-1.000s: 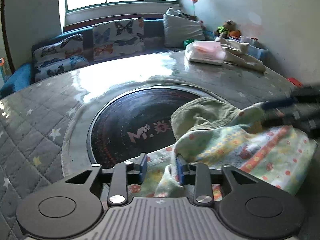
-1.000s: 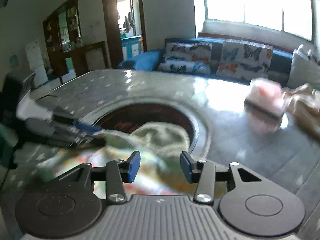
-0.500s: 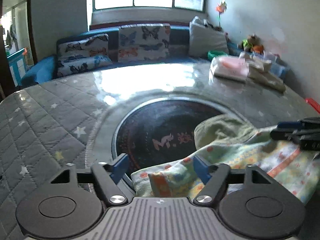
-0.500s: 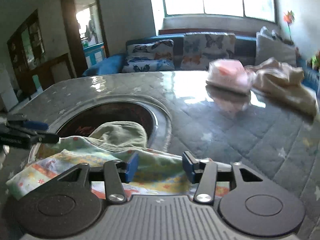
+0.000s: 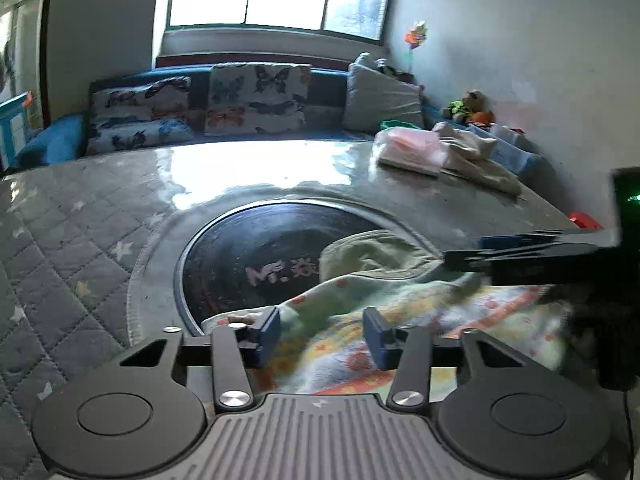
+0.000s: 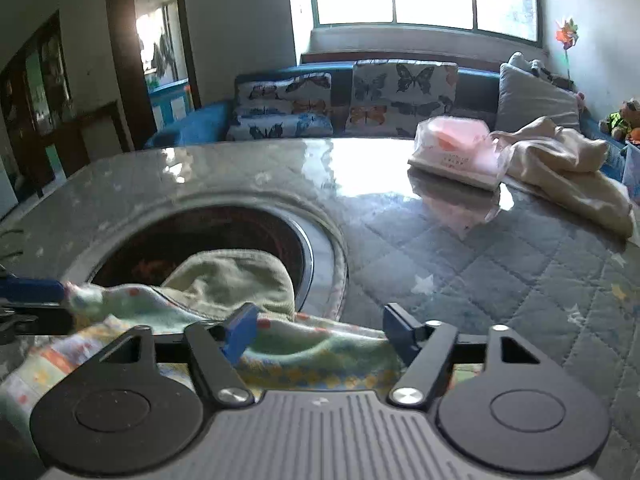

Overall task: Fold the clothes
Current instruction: 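Carry the held hem band over the shirt body toward the collar with the left gripper, then lay the hem band down on the collar and open the left gripper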

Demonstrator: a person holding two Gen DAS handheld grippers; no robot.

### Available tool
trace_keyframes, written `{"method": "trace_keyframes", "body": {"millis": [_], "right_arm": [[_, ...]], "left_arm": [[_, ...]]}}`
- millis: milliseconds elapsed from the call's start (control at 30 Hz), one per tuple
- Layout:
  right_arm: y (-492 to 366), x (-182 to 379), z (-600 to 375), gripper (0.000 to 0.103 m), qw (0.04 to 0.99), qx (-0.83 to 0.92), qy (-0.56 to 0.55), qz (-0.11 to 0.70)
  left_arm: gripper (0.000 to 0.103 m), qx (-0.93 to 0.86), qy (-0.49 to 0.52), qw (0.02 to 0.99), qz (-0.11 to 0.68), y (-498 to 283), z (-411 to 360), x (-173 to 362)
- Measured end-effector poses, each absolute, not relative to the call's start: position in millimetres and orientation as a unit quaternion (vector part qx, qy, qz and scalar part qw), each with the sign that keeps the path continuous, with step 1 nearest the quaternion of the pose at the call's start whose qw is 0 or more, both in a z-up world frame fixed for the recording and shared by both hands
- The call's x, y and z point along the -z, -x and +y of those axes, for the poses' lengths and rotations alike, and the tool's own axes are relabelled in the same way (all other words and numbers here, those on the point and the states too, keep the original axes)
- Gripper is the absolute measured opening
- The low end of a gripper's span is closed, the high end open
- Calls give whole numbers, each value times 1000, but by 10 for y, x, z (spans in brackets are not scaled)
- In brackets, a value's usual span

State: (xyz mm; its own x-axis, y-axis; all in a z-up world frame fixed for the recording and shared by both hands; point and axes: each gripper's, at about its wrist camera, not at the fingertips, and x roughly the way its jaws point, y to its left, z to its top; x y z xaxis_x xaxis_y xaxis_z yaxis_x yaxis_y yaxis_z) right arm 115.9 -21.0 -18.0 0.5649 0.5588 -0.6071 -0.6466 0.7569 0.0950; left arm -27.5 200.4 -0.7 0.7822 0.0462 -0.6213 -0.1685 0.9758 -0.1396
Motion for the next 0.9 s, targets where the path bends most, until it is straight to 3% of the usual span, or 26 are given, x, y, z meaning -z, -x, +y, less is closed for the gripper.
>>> {"method": "trace_keyframes", "body": {"millis": [200, 367, 767, 900], "right_arm": [[-1030, 140, -434, 75, 871, -371, 49, 319], [-1110, 248, -573, 76, 873, -352, 39, 337], [-773, 152, -498, 93, 877, -368, 70, 301], [-614, 213, -345, 96, 875, -375, 106, 289]], "left_arm": [[35, -82, 108, 929, 345, 196, 2136, 180], [37, -91, 110, 927, 346, 221, 2145, 150], [67, -20, 96, 946, 309, 471, 1595, -115], [68, -7, 84, 944, 319, 472, 1429, -42]]}}
